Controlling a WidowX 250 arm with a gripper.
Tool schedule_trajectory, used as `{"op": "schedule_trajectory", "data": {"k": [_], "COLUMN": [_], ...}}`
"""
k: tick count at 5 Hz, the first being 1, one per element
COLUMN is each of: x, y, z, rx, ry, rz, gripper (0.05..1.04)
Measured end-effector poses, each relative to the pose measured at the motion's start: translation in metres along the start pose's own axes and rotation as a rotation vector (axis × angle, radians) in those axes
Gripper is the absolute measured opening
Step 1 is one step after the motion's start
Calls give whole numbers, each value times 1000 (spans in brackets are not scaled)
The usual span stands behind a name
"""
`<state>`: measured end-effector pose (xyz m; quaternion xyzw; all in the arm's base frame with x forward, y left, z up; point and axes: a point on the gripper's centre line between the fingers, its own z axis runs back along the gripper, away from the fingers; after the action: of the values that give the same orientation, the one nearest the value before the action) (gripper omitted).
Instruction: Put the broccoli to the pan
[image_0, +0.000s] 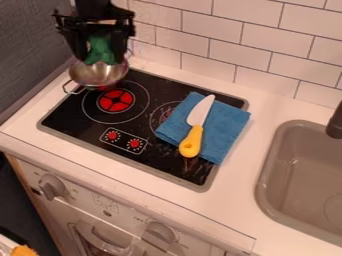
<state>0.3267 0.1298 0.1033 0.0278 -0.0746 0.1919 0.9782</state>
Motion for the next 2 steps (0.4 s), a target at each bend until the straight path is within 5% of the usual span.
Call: {"op": "schedule_trajectory", "data": {"k": [2], "x": [39], "y": [17], "z": [-19], "rx": [49], "ry": [-1], "rz": [41], "gripper": [881]}}
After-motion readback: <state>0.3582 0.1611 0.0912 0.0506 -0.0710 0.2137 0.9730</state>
